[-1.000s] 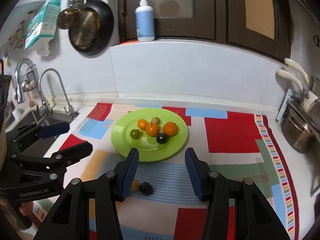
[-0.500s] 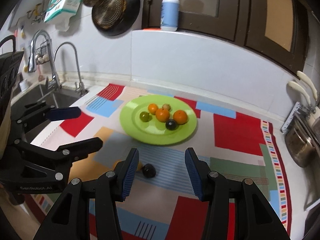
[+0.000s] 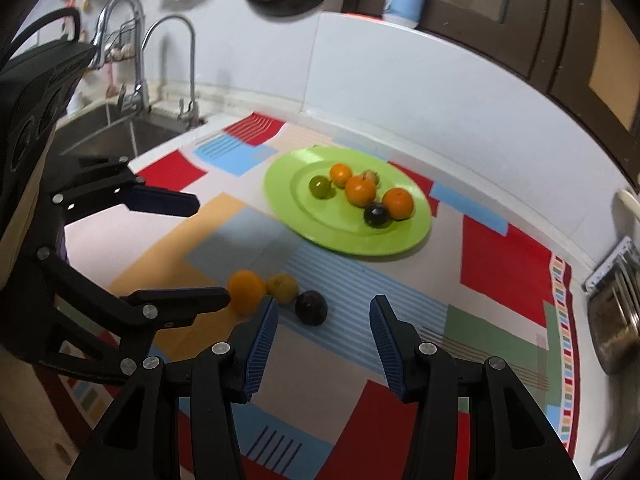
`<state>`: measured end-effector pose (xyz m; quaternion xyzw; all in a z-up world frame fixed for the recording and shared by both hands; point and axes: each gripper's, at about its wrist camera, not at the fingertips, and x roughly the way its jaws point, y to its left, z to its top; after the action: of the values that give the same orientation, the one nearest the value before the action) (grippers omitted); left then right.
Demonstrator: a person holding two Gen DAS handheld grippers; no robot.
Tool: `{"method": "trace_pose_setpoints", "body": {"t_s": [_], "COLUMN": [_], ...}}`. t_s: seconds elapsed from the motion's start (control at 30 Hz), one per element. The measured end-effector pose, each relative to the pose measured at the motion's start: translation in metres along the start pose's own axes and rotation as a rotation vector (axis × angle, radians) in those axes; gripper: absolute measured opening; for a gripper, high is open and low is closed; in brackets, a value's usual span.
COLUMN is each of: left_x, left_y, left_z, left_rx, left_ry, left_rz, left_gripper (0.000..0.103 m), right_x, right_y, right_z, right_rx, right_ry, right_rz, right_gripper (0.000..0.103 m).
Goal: Organize fruits
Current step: 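Move the left tool to the orange while the right tool approaches another dark plum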
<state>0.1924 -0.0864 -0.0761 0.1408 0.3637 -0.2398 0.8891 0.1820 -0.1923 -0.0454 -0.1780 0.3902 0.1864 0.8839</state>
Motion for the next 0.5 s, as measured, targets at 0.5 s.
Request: {"method": "trace_pose_setpoints", "body": {"t_s": [0.5], "left_x": [0.038], "left_y": [0.003], "left_z": [-0.007], "left_rx": [-0.019], "left_ry": [0.077], "left_rz": [-0.046], "left_gripper": [0.058], "right_x": [0.049], "right_y": [-0.008], "right_z": [-0.008], "right_rx": [-0.012], "right_ry": [0.085], "right_rz": [0.073], "right_gripper": [0.048]}}
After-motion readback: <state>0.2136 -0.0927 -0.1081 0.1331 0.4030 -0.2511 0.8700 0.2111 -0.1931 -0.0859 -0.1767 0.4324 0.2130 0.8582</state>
